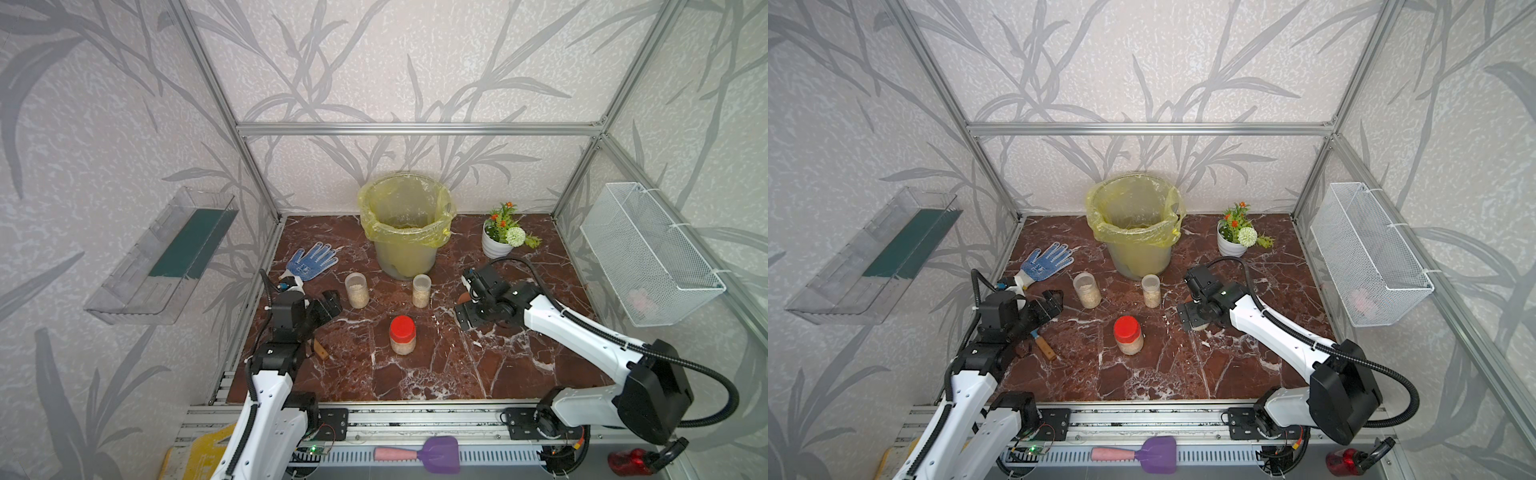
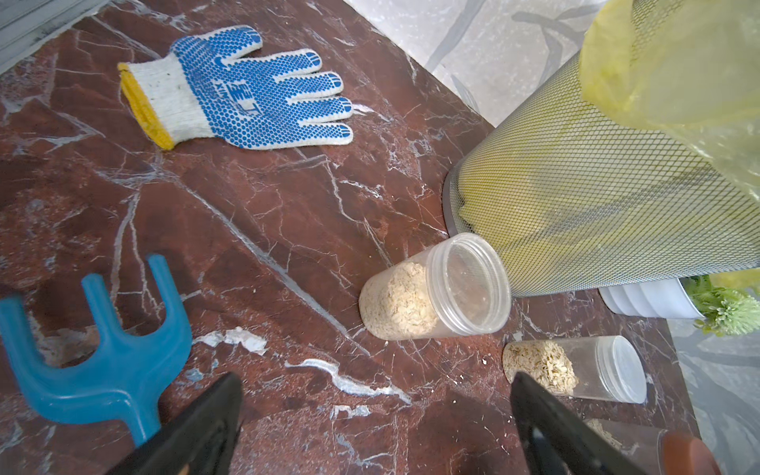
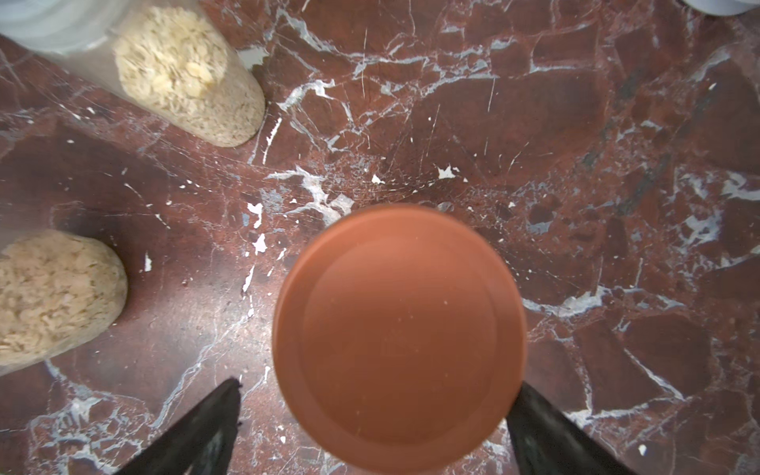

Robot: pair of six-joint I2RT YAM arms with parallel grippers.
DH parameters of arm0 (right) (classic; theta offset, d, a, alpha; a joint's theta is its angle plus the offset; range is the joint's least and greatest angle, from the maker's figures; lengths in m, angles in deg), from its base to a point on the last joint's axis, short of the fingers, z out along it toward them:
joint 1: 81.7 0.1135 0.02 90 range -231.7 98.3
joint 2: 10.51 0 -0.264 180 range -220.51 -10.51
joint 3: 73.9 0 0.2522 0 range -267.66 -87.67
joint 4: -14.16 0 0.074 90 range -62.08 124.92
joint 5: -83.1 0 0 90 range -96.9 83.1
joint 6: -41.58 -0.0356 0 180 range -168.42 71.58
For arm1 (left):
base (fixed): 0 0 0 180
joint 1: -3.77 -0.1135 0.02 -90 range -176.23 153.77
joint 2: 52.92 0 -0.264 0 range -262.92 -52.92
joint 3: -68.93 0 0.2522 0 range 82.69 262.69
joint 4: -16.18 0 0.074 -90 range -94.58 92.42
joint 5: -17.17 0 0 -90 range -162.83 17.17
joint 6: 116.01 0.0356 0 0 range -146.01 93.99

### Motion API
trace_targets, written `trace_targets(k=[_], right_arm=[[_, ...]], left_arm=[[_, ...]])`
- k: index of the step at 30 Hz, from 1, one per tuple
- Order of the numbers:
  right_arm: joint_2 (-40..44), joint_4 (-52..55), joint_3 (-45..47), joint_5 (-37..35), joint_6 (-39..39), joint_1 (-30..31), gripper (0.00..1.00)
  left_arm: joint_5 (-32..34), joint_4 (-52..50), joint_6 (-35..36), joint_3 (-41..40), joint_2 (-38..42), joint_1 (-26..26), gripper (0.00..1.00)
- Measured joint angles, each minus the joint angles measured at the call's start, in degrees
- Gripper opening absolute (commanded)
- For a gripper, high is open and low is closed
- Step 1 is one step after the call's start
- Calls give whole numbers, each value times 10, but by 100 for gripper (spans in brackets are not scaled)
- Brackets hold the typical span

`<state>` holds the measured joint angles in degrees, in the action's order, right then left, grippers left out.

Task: Empty expired oatmeal from jars
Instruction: Pick up the jar from the center of the board.

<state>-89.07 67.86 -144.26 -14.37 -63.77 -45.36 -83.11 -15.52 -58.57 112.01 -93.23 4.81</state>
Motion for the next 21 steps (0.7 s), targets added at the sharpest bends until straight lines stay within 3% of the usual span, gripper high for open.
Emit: trace_targets(k=[14, 21], right_arm=[[-83, 4, -31, -31, 6, 0, 100], [-99, 2, -38, -29, 11, -3, 88]], left_arm=[[-20, 36, 46, 42, -84, 58, 99], [-5, 39, 71, 54, -116, 107, 99]])
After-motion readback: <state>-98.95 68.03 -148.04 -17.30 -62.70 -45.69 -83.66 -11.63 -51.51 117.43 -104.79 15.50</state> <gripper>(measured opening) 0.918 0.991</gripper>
